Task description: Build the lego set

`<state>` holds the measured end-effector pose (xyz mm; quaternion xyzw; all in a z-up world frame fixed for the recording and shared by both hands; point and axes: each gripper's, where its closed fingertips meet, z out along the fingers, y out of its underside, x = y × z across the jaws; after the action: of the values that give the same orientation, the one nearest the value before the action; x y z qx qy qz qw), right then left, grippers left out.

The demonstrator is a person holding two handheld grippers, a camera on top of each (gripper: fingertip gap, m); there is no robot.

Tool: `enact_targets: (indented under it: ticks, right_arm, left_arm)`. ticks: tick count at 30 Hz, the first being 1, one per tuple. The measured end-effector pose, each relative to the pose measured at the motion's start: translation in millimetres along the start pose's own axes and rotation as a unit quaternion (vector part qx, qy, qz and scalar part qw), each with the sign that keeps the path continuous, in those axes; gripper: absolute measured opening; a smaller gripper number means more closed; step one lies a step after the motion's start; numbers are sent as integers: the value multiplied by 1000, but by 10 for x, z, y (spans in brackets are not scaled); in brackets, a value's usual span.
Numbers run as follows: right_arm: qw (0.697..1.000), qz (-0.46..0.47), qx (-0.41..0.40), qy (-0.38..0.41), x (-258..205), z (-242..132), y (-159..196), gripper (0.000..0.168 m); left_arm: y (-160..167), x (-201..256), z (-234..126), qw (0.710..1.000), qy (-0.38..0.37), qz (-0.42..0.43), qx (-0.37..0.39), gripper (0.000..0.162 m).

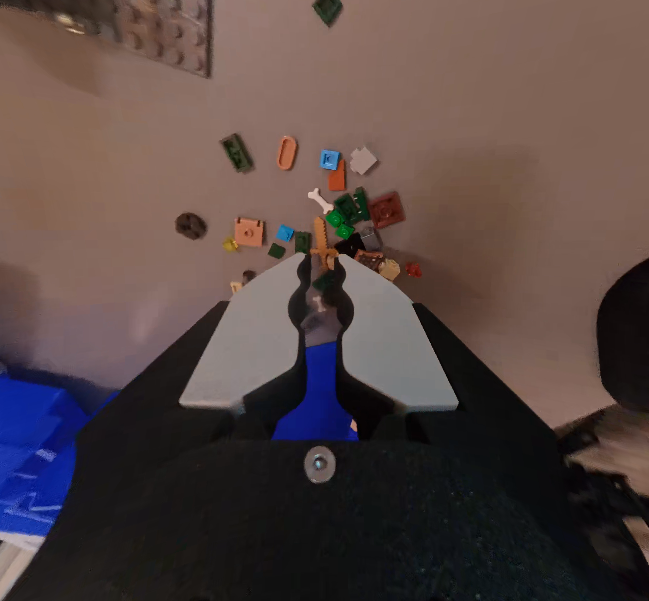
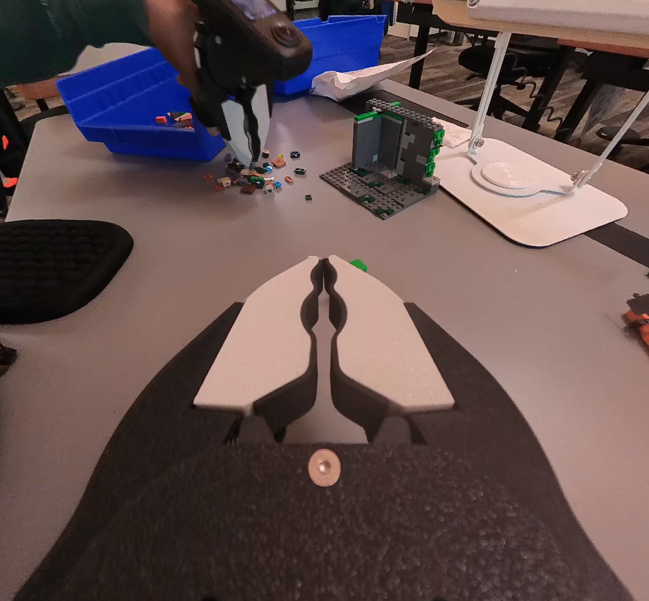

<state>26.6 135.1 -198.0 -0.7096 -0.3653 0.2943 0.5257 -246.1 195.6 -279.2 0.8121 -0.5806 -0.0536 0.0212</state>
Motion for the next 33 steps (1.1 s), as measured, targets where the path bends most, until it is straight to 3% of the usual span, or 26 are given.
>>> enact_targets:
  ticks: [9, 20, 22, 25, 33]
  right_arm:
    - [1000, 0, 2, -10, 6, -31, -6, 0]
    - [1000, -2, -6, -17, -13, -14, 29, 0]
    - [1000, -3, -8, -18, -19, -8, 39, 0]
    - [1000, -7, -12, -17, -24, -2, 54, 0]
    - [1000, -18, -15, -12, -25, -5, 57, 0]
  left_arm:
    - [47, 20, 177, 998, 51, 6, -47, 13]
    - [-14, 11, 187, 995, 99, -16, -18, 15]
    - [-16, -35, 199, 994, 103, -16, -14, 5]
    - [-14, -37, 198, 992, 123, -15, -9, 5]
    - [-13, -26, 203, 997, 73, -1, -9, 8]
